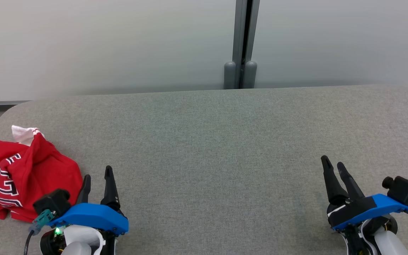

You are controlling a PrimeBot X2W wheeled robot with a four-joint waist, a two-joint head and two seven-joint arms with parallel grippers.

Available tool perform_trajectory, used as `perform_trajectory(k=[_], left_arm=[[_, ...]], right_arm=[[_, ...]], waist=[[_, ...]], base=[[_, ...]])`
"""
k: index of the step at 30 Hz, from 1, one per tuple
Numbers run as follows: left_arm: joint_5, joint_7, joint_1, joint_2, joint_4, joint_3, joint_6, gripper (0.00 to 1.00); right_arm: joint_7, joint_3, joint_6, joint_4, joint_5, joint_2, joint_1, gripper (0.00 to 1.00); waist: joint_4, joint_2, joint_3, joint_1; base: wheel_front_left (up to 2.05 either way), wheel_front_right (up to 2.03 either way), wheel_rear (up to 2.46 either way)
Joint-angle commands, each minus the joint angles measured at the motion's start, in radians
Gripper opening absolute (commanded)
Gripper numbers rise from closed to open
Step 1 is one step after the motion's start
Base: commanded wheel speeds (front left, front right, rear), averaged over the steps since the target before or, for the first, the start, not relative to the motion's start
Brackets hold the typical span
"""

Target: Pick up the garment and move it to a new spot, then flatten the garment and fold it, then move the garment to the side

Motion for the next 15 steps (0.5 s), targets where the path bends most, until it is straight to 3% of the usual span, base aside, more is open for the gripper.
perform_trajectory(k=[1, 15], left_arm=[[0.034, -0.011, -0.025, 0.01, -0.002, -0.009, 0.01, 1.0], [0.166, -0.047, -0.026, 0.022, 0.017, -0.061, 0.055, 1.0]], right_arm=[[-0.011, 0.004, 0.002, -0.002, -0.032, -0.012, -0.027, 1.0], [-0.046, 0.035, 0.002, 0.03, -0.181, -0.016, -0.033, 1.0]], waist=[[0.0, 0.0, 0.0, 0.0], [0.0, 0.0, 0.0, 0.0]], base=[[0.0, 0.0, 0.0], [0.0, 0.0, 0.0]])
